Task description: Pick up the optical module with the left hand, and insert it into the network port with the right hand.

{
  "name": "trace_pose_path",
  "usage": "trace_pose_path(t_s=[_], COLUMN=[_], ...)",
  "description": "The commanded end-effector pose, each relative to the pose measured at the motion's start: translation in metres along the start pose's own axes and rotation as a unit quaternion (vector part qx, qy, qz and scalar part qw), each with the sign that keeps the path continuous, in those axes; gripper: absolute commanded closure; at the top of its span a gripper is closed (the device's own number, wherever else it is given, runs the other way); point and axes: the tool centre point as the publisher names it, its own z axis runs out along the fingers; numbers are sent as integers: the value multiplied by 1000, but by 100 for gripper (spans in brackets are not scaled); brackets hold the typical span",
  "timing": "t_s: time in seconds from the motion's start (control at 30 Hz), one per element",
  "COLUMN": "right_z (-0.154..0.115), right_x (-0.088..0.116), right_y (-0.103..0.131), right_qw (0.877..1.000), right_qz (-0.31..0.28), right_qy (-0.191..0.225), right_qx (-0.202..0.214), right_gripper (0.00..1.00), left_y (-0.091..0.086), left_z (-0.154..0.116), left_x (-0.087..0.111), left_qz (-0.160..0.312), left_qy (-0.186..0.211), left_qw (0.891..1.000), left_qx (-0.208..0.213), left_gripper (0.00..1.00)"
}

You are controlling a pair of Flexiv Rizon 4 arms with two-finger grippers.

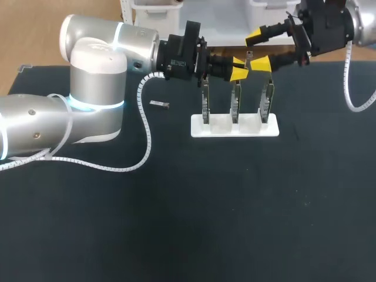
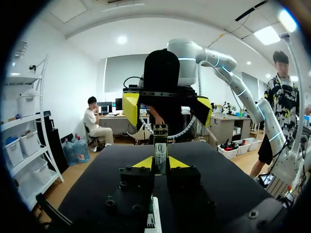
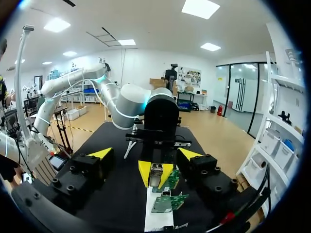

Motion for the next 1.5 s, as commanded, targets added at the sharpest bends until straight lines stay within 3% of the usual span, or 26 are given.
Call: trace_pose_path(t_s=[0.03, 0.1, 0.13, 0.5, 0.53, 0.6, 0.93, 0.97, 1.0, 1.07, 1.13, 1.5], right_z=[0, 0, 0, 0, 0, 0, 0, 0, 0, 0, 0, -6], right_x=[0, 0, 0, 0, 0, 0, 0, 0, 0, 0, 0, -2], right_y=[-1, -1, -1, -1, -1, -1, -1, -1, -1, -1, -1, -1], right_qw=[1000, 1000, 1000, 1000, 1000, 1000, 1000, 1000, 1000, 1000, 1000, 1000], right_qz=[0, 0, 0, 0, 0, 0, 0, 0, 0, 0, 0, -20], right_qy=[0, 0, 0, 0, 0, 0, 0, 0, 0, 0, 0, -1], right_qx=[-1, -1, -1, -1, -1, -1, -1, -1, -1, -1, -1, 7], right_gripper=[20, 45, 51, 64, 70, 100, 100, 98, 82, 65, 0, 0], left_y=[0, 0, 0, 0, 0, 0, 0, 0, 0, 0, 0, 0], left_z=[0, 0, 0, 0, 0, 0, 0, 0, 0, 0, 0, 0], left_x=[0, 0, 0, 0, 0, 0, 0, 0, 0, 0, 0, 0], left_qz=[0, 0, 0, 0, 0, 0, 0, 0, 0, 0, 0, 0], left_qy=[1, 1, 1, 1, 1, 1, 1, 1, 1, 1, 1, 1], left_qw=[1000, 1000, 1000, 1000, 1000, 1000, 1000, 1000, 1000, 1000, 1000, 1000], left_qx=[0, 0, 0, 0, 0, 0, 0, 0, 0, 0, 0, 0], left_gripper=[100, 100, 100, 100, 100, 100, 100, 100, 100, 100, 100, 100])
